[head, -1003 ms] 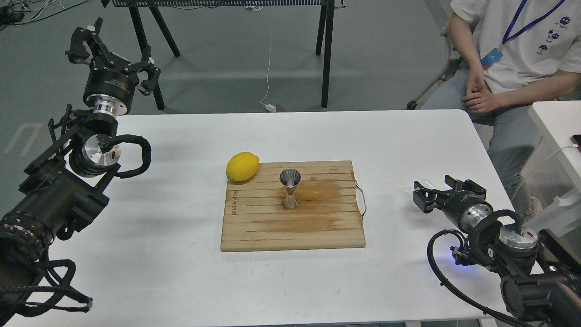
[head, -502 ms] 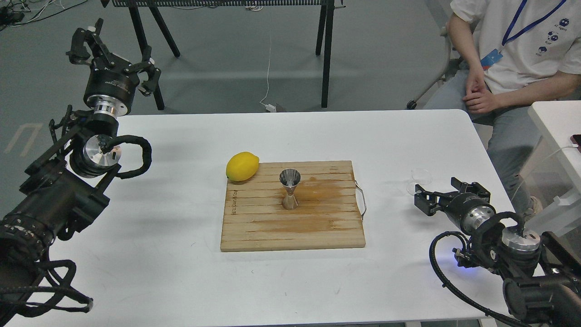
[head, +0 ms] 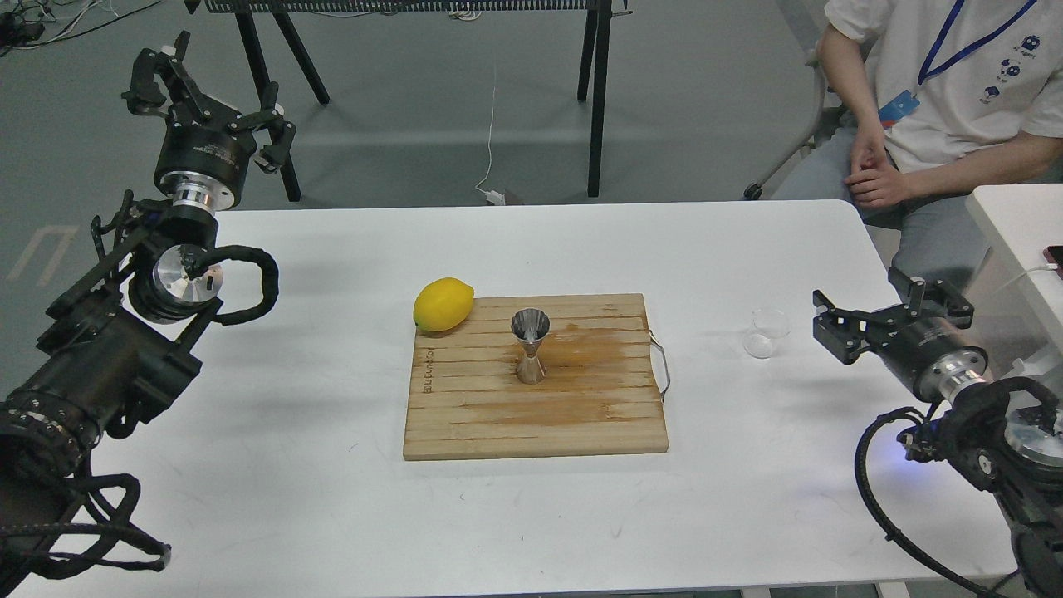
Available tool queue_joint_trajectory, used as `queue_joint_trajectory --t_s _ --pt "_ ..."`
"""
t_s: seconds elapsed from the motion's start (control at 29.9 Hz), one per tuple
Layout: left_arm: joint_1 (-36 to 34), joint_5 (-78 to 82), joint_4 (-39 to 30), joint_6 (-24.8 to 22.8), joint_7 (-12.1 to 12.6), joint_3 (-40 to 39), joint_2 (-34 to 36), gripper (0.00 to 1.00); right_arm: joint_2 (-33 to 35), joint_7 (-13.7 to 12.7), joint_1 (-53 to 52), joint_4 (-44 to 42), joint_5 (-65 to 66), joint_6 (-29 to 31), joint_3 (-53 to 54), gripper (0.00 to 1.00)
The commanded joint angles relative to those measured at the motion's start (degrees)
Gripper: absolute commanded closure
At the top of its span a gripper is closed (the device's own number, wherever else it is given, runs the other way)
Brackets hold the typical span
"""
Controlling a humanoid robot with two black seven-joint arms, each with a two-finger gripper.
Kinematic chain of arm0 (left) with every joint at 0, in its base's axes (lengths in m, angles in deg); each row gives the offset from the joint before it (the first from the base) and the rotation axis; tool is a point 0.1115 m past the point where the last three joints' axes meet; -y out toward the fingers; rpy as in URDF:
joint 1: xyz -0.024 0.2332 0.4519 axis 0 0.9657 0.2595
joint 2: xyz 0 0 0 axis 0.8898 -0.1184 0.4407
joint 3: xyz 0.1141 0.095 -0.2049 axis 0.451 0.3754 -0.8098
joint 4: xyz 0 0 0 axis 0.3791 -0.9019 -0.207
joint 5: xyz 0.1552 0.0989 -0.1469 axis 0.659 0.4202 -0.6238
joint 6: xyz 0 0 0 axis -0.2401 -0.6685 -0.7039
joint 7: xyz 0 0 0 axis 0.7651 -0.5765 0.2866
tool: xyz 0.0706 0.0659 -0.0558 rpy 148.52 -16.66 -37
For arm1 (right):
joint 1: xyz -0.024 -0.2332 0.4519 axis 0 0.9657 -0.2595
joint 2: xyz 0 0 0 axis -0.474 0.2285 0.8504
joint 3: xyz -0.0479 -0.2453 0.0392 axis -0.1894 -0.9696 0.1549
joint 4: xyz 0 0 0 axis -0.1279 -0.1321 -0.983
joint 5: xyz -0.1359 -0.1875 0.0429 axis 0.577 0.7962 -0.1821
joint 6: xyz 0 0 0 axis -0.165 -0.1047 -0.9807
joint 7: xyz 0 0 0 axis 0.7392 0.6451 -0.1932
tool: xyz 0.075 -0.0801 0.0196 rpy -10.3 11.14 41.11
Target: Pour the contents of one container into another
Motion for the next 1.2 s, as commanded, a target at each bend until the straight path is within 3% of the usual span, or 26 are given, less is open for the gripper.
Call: queue_joint_trajectory --t_s 0.0,0.3,0.43,0.5,0.64,0.67,0.94,1.17 --pt "0.1 0.0 0.1 0.0 0.7 0.2 0.0 0.00 4.0 0.1 -2.7 -0.3 1.2 3.3 1.9 0.01" --pt "0.3 0.0 0.4 -0.2 0.5 0.3 -0.1 0.00 3.5 0.2 -17.8 -13.0 16.2 20.3 0.5 0.00" --pt "0.1 0.0 0.5 0.0 0.7 0.3 0.1 0.00 -0.6 2.3 -25.1 -21.6 21.7 25.2 -0.9 0.00" --pt "-0.2 0.4 1.3 0.0 1.4 0.3 0.4 0.00 -1.8 3.3 -28.6 -26.0 22.2 25.6 -3.0 0.00" --pt "-1.0 0.4 3.3 -0.5 6.7 0.3 0.3 0.00 -3.2 5.4 -34.3 -32.0 22.2 25.6 -7.8 0.00" --pt "-1.1 0.5 3.8 -0.6 7.1 0.3 0.2 0.00 -3.6 5.9 -35.5 -33.1 22.2 25.6 -8.4 0.00" --pt "-2.8 0.8 4.1 -0.6 6.5 0.3 0.1 0.00 -8.7 6.4 -43.8 -43.3 22.2 25.6 -9.7 0.00" --pt "-4.0 0.7 4.0 -0.6 6.5 0.3 0.0 0.00 -8.5 6.4 -44.2 -43.2 22.1 25.6 -9.7 0.00"
